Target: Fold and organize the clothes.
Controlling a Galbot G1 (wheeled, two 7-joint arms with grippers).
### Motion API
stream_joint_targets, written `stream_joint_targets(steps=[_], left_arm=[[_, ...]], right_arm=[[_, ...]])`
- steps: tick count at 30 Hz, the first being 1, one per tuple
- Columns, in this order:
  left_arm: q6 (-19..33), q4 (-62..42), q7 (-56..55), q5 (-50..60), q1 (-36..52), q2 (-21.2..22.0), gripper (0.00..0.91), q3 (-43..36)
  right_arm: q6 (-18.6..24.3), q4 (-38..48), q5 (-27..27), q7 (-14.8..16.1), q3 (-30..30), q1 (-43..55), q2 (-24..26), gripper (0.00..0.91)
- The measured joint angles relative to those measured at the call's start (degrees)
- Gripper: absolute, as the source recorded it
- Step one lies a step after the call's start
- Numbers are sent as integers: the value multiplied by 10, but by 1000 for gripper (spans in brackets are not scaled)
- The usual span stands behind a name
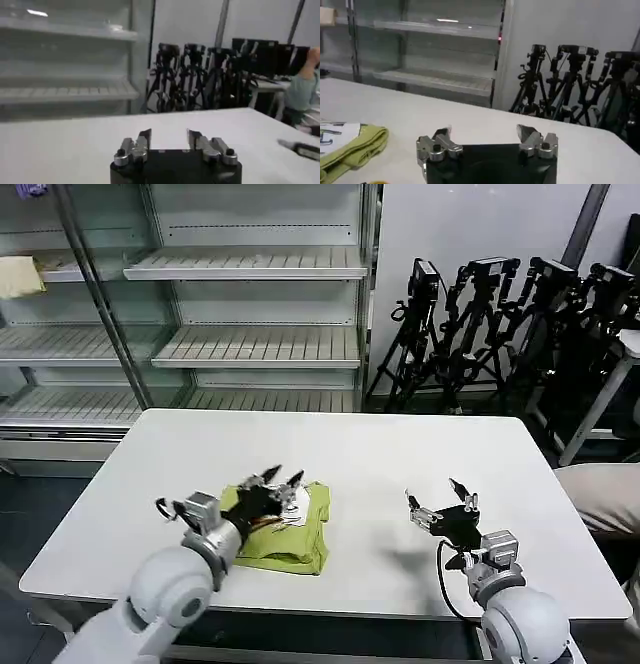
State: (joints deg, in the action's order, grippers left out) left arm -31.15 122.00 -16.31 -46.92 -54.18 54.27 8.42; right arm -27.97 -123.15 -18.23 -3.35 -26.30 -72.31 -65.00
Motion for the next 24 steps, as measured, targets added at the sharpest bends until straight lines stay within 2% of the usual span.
stream_joint_targets(steps=[10, 24], left_arm=[[-7, -36, 25, 54, -86, -17, 907, 106], [-15, -96, 45, 67, -127, 15, 907, 127]], right_arm=[[6, -3, 3, 3, 8, 0, -4, 907], [6, -21, 14, 3, 12, -12, -7, 907]])
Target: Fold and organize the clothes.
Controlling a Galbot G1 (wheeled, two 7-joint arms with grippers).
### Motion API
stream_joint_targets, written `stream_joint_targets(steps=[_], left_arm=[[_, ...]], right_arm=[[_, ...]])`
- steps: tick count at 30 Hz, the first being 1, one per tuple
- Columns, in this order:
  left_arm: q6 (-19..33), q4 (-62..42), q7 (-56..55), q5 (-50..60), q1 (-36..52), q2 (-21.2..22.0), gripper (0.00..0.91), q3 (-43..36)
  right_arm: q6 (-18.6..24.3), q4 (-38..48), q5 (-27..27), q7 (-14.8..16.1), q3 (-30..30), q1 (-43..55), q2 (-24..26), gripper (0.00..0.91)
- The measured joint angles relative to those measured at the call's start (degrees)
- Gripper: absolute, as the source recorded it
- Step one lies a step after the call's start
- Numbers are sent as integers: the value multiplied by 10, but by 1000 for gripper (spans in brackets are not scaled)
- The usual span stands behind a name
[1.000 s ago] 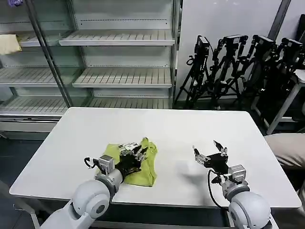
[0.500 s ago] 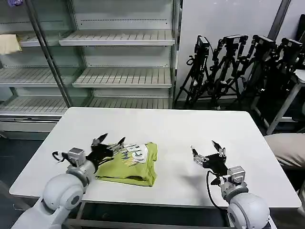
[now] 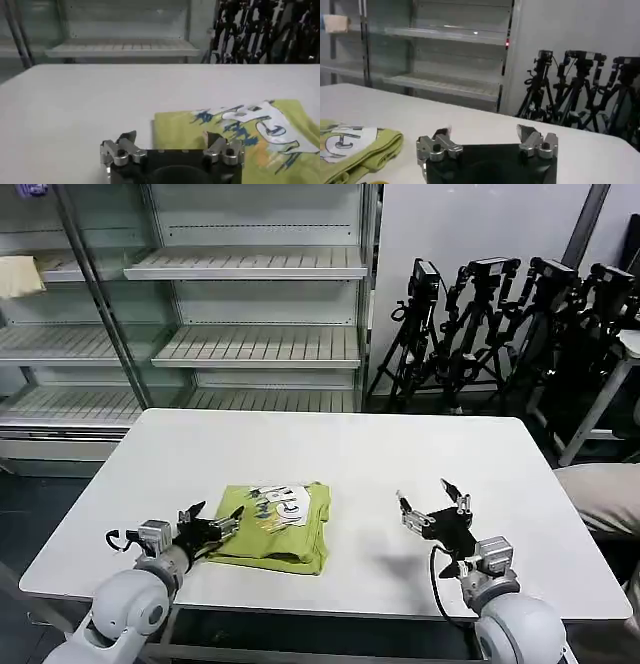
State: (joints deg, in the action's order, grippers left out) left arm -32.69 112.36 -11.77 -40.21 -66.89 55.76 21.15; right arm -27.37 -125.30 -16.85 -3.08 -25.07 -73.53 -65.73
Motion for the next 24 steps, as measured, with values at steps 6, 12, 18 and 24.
stream_joint_targets(steps=[6, 12, 18, 24], left_arm=[[-2, -15, -7, 1, -3, 10, 20, -5], [-1, -13, -11, -6, -10, 13, 20, -6], [-1, -10, -11, -8, -11, 20, 20, -13], [0, -12, -12, -4, -9, 25, 20, -21]], right_arm=[[0, -1, 5, 0, 4, -1, -3, 907], [-1, -1, 7, -1, 12, 2, -3, 907], [-1, -2, 8, -2, 15, 3, -2, 907], [-1, -5, 8, -2, 18, 2, -4, 907]])
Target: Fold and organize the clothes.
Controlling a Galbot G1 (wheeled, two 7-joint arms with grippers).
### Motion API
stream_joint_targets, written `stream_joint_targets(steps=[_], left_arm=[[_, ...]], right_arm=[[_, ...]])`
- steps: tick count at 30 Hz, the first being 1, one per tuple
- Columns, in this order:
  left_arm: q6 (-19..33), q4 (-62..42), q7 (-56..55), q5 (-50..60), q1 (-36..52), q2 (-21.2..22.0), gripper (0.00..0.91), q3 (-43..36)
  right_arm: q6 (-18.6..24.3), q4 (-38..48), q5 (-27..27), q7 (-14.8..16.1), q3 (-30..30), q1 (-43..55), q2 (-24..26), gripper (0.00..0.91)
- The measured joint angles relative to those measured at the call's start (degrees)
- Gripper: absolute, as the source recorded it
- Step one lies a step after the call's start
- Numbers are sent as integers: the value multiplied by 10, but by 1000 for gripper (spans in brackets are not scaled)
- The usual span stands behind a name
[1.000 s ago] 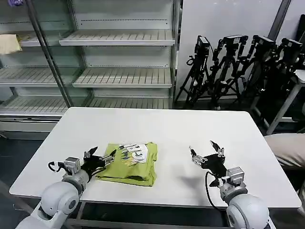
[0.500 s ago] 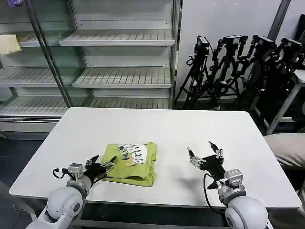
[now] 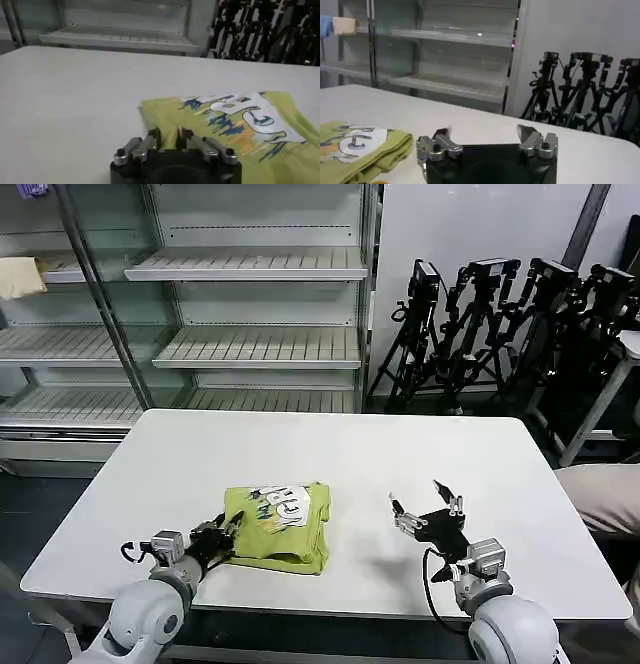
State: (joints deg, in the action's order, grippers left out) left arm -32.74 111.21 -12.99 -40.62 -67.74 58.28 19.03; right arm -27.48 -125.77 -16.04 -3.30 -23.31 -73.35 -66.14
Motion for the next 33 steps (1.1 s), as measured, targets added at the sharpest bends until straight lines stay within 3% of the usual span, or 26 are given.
stream_joint_targets(steps=[11, 16, 26, 29, 33], left_arm=[[-2, 2, 23, 33, -16, -31, 0, 31], [-5, -7, 50, 41, -36, -82, 0, 91], [13, -43, 128, 70, -116, -233, 0, 294], [12, -31, 137, 80, -133, -255, 0, 336], [6, 22, 138, 106, -146, -251, 10, 353]], right_arm=[[0, 6, 1, 0, 13, 10, -9, 907], [2, 12, 4, 2, 21, 18, -17, 907], [9, 14, 5, 9, 25, 21, -26, 907], [9, 15, 6, 10, 27, 23, -30, 907], [10, 15, 8, 11, 26, 22, -30, 907]])
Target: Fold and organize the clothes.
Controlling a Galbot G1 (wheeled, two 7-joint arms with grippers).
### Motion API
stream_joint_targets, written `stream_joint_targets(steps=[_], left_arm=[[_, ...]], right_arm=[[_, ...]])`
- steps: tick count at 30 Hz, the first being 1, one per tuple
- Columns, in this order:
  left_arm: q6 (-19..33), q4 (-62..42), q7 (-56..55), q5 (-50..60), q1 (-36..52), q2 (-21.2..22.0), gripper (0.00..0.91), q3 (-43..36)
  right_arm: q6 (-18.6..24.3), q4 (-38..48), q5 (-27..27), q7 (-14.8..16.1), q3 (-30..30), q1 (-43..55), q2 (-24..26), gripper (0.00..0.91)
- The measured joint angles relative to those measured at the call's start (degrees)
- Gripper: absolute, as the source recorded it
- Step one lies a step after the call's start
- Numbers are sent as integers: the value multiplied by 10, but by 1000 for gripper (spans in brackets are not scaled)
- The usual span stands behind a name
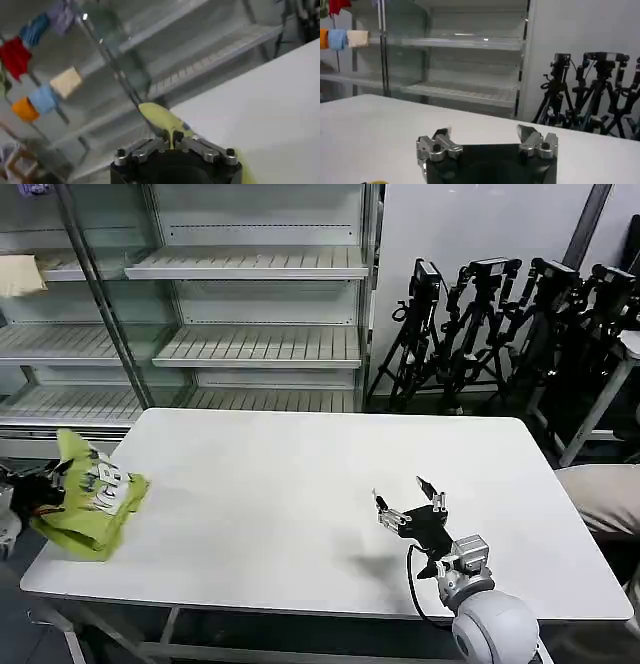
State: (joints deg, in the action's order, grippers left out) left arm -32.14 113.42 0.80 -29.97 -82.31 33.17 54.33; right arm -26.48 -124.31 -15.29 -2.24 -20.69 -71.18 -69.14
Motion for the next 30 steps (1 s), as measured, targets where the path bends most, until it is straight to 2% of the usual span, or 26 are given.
stream_joint_targets(steps=[6, 14, 21, 30], left_arm=[[2, 90, -9, 104, -4, 79, 10, -69], [-2, 129, -25, 216, 39, 203, 10, -293], [-7, 105, -55, 239, 106, 296, 10, -433], [-10, 40, -118, 196, 193, 385, 10, -531]], right_arm=[[0, -1, 3, -1, -8, -6, 5, 907], [-2, -11, 3, -2, -24, -14, 16, 907], [-2, -12, 1, 1, -42, -14, 26, 907], [5, -20, -3, 9, -85, -2, 46, 907]])
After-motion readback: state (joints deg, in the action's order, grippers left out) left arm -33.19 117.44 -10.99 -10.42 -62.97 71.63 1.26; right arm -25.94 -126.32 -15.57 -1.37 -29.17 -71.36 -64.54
